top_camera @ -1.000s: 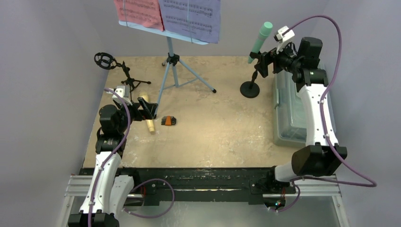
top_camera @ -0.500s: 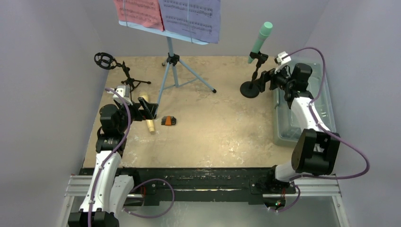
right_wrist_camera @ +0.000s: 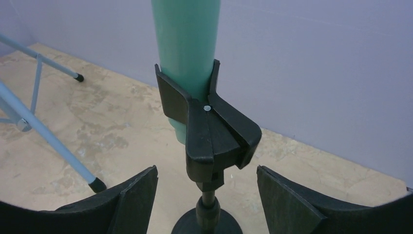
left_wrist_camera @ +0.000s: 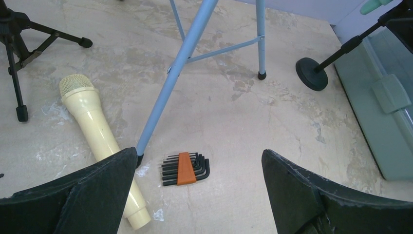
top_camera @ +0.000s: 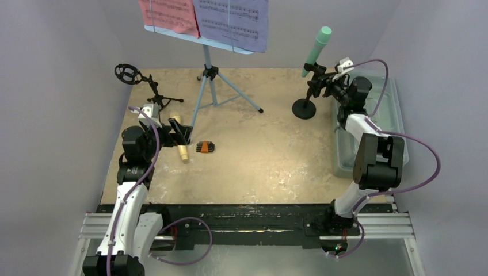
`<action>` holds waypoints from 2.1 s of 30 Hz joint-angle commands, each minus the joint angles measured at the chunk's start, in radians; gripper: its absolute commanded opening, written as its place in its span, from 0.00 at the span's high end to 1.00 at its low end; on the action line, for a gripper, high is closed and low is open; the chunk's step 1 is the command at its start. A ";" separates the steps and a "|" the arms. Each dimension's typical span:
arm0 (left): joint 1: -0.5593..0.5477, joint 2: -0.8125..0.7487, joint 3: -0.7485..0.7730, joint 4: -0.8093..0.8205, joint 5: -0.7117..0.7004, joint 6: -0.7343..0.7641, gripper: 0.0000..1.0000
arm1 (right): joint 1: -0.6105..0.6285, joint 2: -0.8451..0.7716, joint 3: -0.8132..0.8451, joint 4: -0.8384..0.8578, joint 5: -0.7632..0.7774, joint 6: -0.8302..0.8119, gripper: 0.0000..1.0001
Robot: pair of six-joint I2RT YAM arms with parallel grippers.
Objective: Pack up the instrument practice props
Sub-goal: Pick up the microphone stand with the microphone from the center of the board, then place the microphone stand with the microphone at the center of the board.
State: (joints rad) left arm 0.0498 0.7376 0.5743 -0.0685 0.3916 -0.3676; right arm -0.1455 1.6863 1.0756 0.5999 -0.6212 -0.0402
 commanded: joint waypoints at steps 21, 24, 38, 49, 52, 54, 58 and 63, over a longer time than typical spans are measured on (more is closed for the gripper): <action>0.005 0.022 0.012 0.072 0.078 -0.027 0.01 | 0.021 0.051 0.012 0.195 -0.079 0.017 0.92; 0.005 0.022 0.006 0.119 0.128 -0.038 0.01 | 0.021 0.027 -0.013 0.223 -0.129 0.008 1.00; 0.003 0.017 -0.053 0.328 0.342 -0.130 0.04 | 0.078 -0.305 -0.254 0.275 -0.420 0.155 1.00; -0.041 0.022 -0.067 0.378 0.370 -0.167 0.00 | 0.244 -0.536 -0.287 -0.263 -0.529 -0.131 1.00; -0.079 0.023 -0.065 0.372 0.366 -0.161 0.00 | 0.273 -0.563 -0.277 -0.386 -0.550 -0.210 1.00; -0.095 0.023 -0.065 0.371 0.364 -0.159 0.00 | 0.294 -0.576 -0.293 -0.433 -0.562 -0.264 1.00; -0.140 0.021 -0.067 0.363 0.356 -0.145 0.00 | 0.313 -0.586 -0.351 -0.417 -0.617 -0.304 1.00; -0.204 0.006 -0.071 0.350 0.330 -0.124 0.00 | 0.351 -0.588 -0.377 -0.418 -0.641 -0.351 1.00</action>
State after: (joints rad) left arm -0.1143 0.7612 0.5102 0.2535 0.7338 -0.5125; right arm 0.1764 1.1290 0.7013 0.1543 -1.2003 -0.3141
